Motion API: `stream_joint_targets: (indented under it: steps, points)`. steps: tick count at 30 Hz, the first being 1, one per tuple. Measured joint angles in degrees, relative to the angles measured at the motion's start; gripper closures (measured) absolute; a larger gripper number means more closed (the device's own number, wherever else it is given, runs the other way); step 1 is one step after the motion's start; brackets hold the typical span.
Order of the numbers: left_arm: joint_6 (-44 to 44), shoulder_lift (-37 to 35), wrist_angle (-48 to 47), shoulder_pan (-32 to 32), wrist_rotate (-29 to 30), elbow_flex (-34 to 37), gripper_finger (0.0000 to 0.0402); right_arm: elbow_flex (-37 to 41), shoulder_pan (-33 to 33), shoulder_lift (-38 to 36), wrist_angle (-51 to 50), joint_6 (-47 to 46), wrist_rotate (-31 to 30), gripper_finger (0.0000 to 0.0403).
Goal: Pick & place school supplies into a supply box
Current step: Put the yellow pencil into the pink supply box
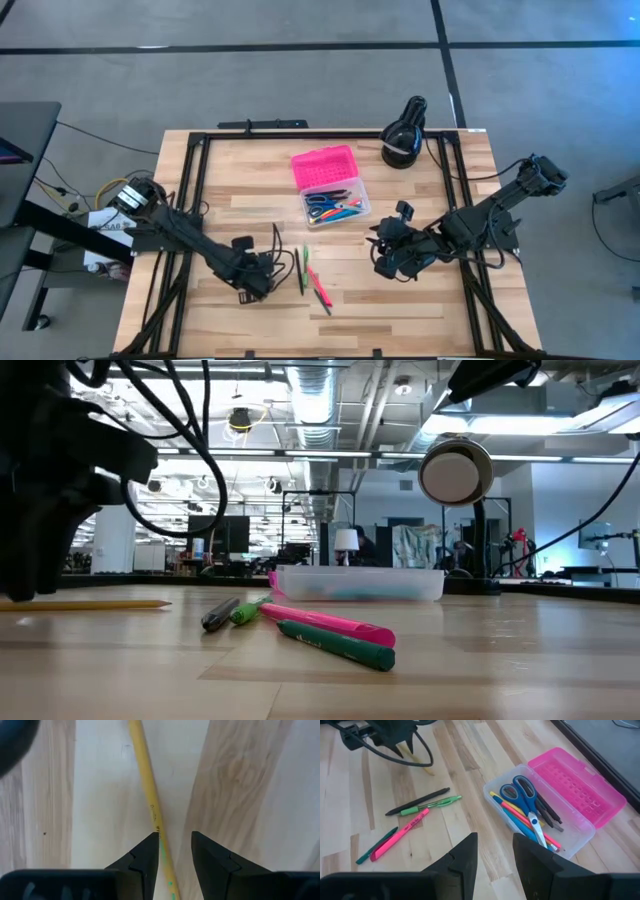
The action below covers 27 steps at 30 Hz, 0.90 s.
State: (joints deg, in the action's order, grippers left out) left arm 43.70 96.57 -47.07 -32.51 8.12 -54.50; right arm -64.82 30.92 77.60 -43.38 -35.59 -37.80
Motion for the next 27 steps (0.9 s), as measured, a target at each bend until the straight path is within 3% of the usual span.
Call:
stream_joint_targets:
  steps: [11, 27]
  points:
    - [5.51, -0.31, 2.01, -0.11, 0.13, 3.60, 0.0292, 0.00, 0.22, 0.00, 0.49, -0.71, 0.24, 0.0286]
    - [1.24, -0.79, 9.07, 2.32, -4.36, 7.58, 0.0292, 0.02, 0.39, 0.00, 0.50, -1.66, 0.39, 0.0286]
